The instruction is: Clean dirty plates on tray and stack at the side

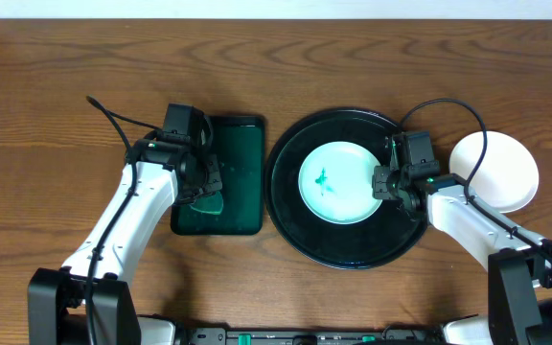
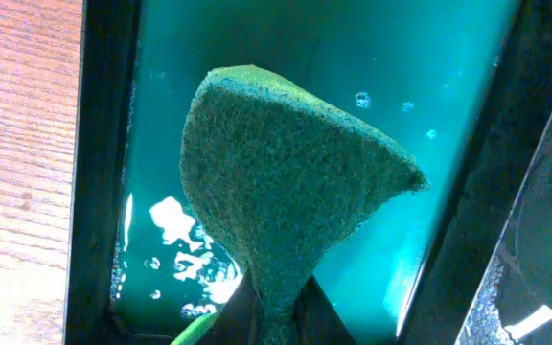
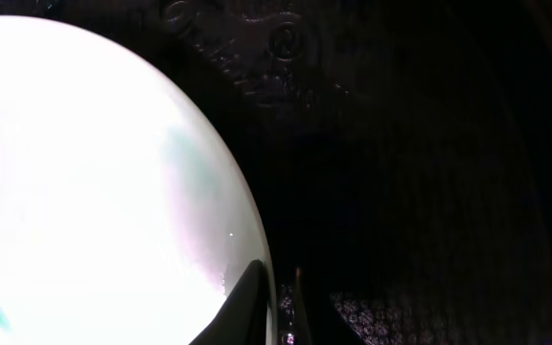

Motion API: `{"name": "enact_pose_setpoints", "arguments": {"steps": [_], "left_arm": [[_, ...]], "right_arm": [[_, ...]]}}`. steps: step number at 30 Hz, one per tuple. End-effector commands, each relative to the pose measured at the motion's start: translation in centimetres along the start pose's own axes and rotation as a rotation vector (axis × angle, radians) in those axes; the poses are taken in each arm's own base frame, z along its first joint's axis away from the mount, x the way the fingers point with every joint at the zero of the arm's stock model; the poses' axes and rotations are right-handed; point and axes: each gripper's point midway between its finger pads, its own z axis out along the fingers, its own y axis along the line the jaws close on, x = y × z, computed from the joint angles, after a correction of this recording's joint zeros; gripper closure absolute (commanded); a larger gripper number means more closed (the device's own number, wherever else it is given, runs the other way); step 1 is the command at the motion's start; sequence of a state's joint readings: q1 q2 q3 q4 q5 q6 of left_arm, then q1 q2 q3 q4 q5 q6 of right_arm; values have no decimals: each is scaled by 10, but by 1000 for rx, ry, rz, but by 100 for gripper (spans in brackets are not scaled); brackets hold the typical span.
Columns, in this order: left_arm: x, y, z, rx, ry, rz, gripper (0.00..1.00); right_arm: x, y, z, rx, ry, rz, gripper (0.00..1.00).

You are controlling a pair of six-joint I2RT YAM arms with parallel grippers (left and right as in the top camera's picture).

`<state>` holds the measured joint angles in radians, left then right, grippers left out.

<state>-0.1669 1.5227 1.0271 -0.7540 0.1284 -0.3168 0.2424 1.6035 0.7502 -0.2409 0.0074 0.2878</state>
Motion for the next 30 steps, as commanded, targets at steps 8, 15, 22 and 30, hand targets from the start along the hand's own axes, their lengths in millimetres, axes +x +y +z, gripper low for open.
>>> {"name": "enact_pose_setpoints", "arguments": {"steps": [8, 15, 22, 30], "left_arm": [[-3, -3, -1, 8, -11, 2, 93], [-3, -3, -1, 8, -12, 2, 93], [-4, -3, -1, 9, -15, 2, 93], [-5, -4, -1, 12, -22, 3, 93]], "right_arm": [[6, 1, 3, 1, 8, -4, 92], [6, 1, 5, -3, -6, -4, 89], [7, 1, 6, -4, -7, -4, 85], [9, 0, 15, -2, -1, -3, 95]]}}
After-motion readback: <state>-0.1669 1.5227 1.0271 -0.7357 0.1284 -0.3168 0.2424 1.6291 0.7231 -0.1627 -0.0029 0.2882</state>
